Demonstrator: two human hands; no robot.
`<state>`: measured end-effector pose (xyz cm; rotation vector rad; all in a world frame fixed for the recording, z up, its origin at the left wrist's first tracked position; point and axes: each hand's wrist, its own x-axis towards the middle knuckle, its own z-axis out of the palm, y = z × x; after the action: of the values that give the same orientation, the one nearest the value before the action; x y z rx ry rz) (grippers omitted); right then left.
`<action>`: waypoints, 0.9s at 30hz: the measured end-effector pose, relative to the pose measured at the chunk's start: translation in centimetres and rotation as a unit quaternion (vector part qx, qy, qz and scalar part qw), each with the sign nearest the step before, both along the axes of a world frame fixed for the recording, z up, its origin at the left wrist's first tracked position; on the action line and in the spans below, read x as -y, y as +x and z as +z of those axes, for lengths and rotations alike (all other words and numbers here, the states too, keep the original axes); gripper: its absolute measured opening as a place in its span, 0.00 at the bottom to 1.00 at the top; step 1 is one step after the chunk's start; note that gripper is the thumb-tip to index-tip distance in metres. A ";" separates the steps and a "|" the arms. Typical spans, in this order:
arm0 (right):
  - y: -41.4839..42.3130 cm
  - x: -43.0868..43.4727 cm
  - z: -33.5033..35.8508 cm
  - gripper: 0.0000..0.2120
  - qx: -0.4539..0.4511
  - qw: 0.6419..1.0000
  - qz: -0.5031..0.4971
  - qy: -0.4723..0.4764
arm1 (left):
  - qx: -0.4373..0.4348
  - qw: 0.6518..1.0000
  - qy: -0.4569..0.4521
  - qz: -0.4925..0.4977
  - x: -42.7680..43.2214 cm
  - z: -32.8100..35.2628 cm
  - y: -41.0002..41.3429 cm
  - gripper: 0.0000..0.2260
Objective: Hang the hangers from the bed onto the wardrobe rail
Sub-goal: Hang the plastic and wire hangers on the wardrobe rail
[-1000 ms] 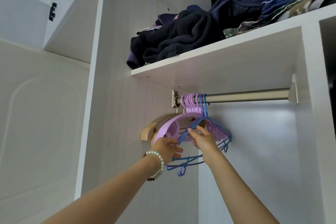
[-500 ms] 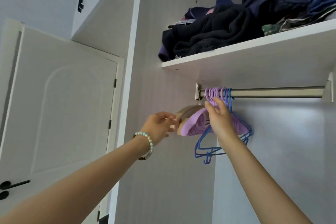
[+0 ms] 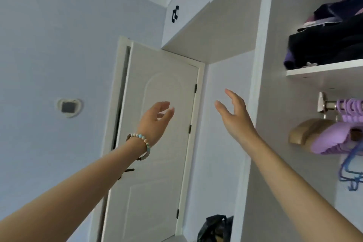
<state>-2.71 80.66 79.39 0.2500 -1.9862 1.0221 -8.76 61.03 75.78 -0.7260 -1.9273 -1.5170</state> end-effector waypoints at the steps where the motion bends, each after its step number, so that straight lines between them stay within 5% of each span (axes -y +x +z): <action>1: -1.1 2.7 -0.4 0.26 0.009 1.000 0.015 0.009 | 0.005 1.000 -0.012 0.027 3.0 -0.6 -0.5 0.19; 8: -8.6 22.9 -6.3 0.30 0.084 0.982 0.150 0.083 | 0.069 0.965 -0.105 0.231 24.8 -7.4 -2.2 0.29; 14: -13.0 40.2 -16.3 0.32 0.190 0.932 0.272 0.149 | 0.151 0.890 -0.204 0.379 41.2 -17.5 -0.8 0.31; 27: -12.6 63.8 -47.2 0.38 0.389 0.801 0.345 0.297 | 0.417 0.744 -0.257 0.454 63.1 -46.3 7.7 0.33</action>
<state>-15.33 16.85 32.17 1.1150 -3.0769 0.9643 -1.10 -2.07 29.45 0.8513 -2.7369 -0.6494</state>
